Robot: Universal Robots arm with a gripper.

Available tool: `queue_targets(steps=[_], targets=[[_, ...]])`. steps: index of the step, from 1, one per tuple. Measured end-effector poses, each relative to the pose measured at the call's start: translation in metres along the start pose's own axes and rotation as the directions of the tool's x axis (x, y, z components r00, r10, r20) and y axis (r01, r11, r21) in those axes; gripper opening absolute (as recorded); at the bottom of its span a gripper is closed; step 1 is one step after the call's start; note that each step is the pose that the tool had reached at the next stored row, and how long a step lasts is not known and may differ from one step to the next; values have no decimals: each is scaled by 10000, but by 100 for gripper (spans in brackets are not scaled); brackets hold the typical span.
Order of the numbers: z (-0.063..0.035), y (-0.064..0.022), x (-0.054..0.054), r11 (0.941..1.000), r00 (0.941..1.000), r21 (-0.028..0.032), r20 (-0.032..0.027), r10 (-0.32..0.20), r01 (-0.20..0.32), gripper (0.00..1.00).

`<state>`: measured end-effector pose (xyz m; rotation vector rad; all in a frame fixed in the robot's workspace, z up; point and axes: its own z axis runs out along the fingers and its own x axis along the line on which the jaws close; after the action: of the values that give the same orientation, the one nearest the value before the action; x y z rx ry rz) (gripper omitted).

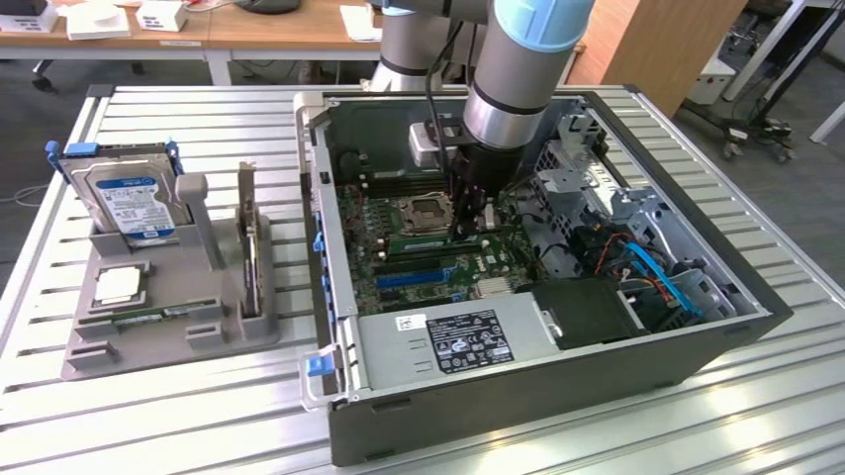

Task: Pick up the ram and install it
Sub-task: 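Insert the ram into the slot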

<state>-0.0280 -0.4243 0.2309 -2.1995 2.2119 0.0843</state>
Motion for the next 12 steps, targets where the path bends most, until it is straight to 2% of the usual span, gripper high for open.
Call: queue_targets(steps=[12], targets=[[2, 1, -7, 10000, 10000, 1, 2, -2, 2, 11]])
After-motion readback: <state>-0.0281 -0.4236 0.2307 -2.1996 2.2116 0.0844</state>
